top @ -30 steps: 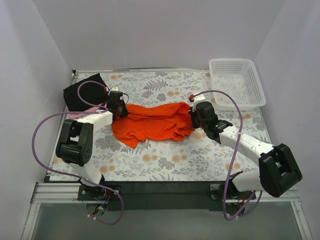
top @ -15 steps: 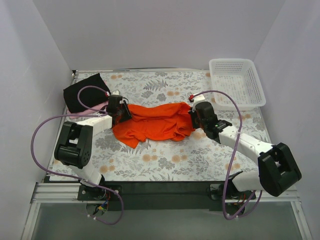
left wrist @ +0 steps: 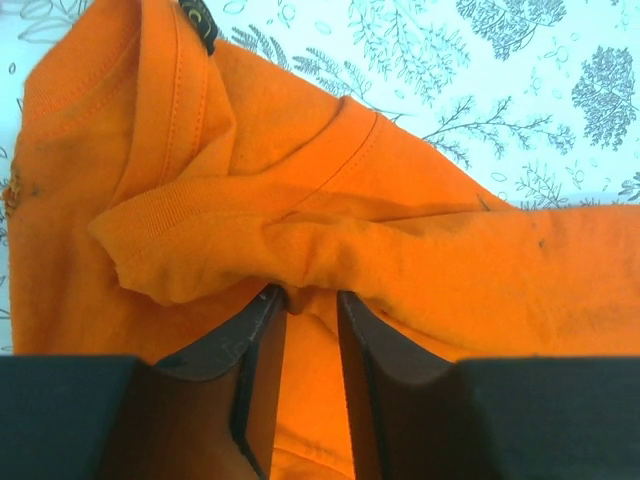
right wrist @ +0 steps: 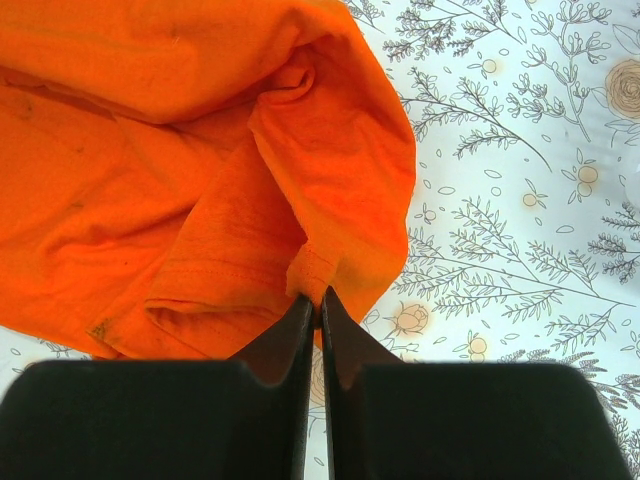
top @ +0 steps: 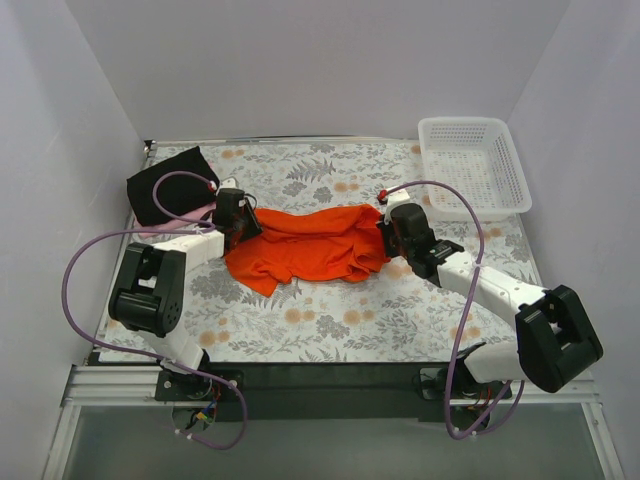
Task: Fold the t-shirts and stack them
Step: Flatten the tshirt out
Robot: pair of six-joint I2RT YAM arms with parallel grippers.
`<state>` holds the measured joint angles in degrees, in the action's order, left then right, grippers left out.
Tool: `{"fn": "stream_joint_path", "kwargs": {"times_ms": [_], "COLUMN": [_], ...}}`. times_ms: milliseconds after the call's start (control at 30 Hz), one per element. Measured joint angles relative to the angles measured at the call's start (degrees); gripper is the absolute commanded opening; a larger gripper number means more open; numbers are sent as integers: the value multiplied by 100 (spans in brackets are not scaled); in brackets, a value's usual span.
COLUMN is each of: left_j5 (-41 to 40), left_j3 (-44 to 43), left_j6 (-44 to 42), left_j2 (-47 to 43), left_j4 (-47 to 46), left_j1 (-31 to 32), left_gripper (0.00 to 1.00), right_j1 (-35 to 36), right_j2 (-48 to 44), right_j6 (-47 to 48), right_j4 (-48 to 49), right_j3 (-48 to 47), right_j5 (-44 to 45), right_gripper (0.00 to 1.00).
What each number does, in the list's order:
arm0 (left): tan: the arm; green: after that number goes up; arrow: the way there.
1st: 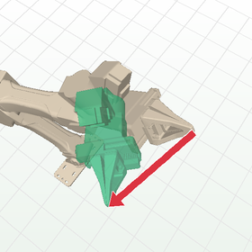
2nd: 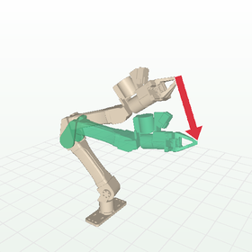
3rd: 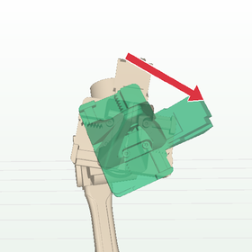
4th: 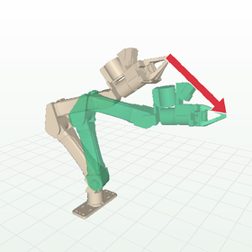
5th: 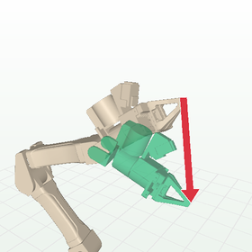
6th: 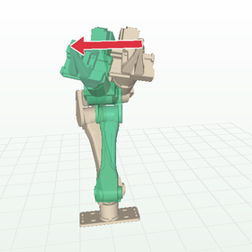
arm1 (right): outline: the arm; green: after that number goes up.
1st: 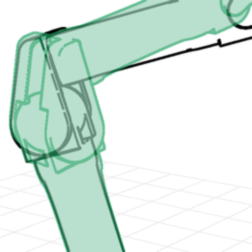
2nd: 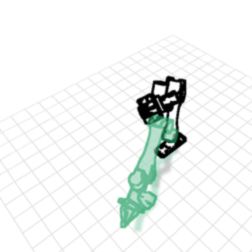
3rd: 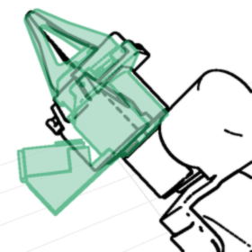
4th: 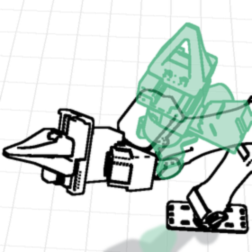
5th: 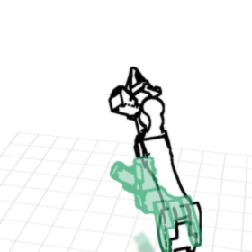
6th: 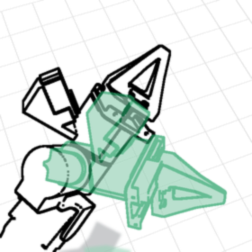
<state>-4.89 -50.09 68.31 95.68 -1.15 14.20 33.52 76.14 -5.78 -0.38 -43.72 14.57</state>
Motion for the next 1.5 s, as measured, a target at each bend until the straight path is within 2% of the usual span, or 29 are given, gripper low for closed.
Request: {"fn": "stream_joint_path", "kwargs": {"times_ms": [33, 100, 133, 533, 633, 867, 1000, 1167, 1500], "left_j5": [-11, -28, -33, -35, -2, 20, -42, -170, -284], "left_j3": [0, 0, 0, 166, 205, 13, -310, -769, -2267], "left_j6": [9, 24, 37, -9, -13, 2, 13, 13, -105], "left_j2": [2, 4, 13, -173, -664, -2627, -3198, -3488, -4251], "left_j4": [-42, -105, -138, -184, 11, 321, 490, 935, 1757], "left_j1": [0, 0, 0, 0, 0, 2, 2, 2, 2], "left_gripper": [15, 1, 0, 0, 0, 0, 0, 0, 0], "right_j1": [0, 0, 0, -2, -15, -258, -439, -614, -654], "right_j2": [0, 0, 0, -94, -184, -658, -984, -1224, -1982], "right_j6": [0, 0, 0, 26, 118, 398, 688, 1040, 1425], "right_j4": [-2, -2, 0, -103, -328, -732, -874, -1191, -1781], "right_j3": [0, 0, 0, 0, -68, -791, -1447, -2308, -3563], "right_j5": [0, 2, 2, 74, 227, 538, 721, 933, 1167], "right_gripper": [1, 1, 1, 1, 1, 1, 1, 1, 1]}}
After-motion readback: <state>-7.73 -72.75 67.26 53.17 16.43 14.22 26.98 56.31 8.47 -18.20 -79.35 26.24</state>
